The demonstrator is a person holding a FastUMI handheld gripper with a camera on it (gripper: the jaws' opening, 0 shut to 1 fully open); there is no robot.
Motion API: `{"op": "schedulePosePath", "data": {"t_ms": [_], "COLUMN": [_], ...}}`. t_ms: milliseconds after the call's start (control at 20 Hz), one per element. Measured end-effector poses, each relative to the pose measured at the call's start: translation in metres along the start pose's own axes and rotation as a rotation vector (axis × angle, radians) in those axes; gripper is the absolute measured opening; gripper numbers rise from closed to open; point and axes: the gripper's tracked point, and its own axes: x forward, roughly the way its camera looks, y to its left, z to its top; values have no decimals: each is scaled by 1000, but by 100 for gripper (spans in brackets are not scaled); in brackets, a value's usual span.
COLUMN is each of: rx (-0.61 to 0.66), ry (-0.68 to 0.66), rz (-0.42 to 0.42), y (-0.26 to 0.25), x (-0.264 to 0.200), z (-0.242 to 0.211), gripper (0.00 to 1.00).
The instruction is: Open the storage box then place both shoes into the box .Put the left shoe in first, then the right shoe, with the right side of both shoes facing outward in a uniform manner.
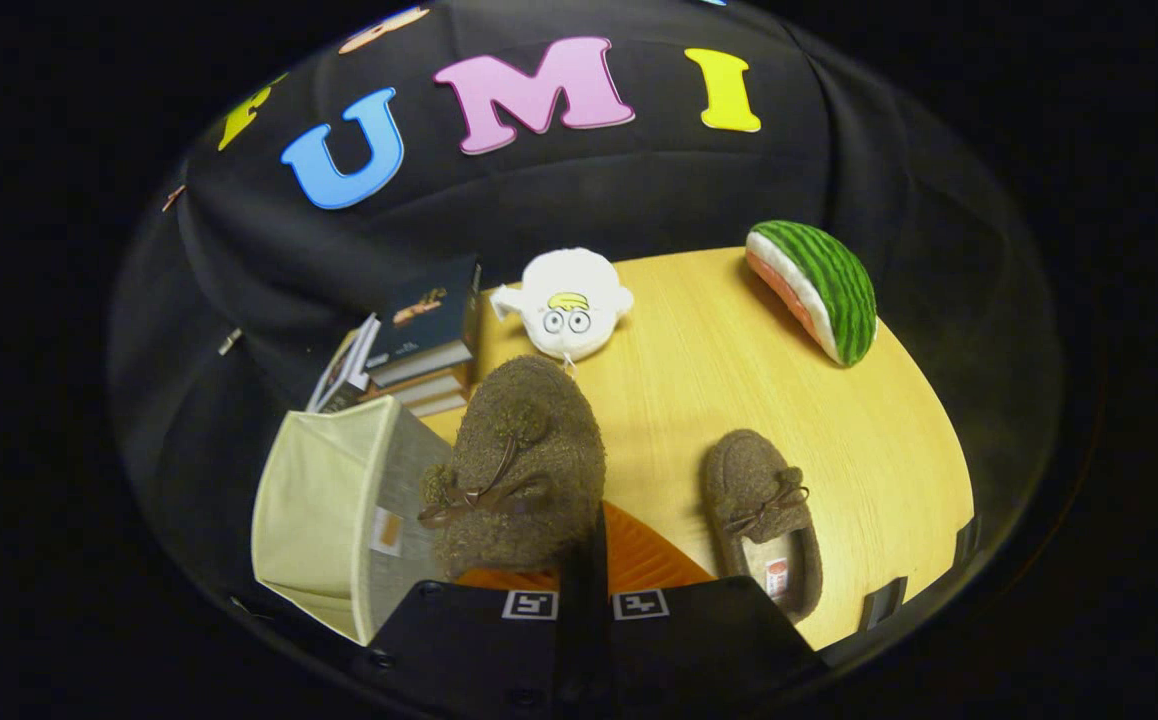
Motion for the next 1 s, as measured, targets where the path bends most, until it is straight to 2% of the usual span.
{"op": "schedulePosePath", "data": {"t_ms": [250,450,650,1000], "rx": [-2,5,-4,5], "ry": [41,98,141,165], "rz": [97,145,137,77], "y": [89,154,197,218], "x": [-21,-14,9,52], "z": [10,-8,-32,-61], "gripper": [5,5,5,5]}}
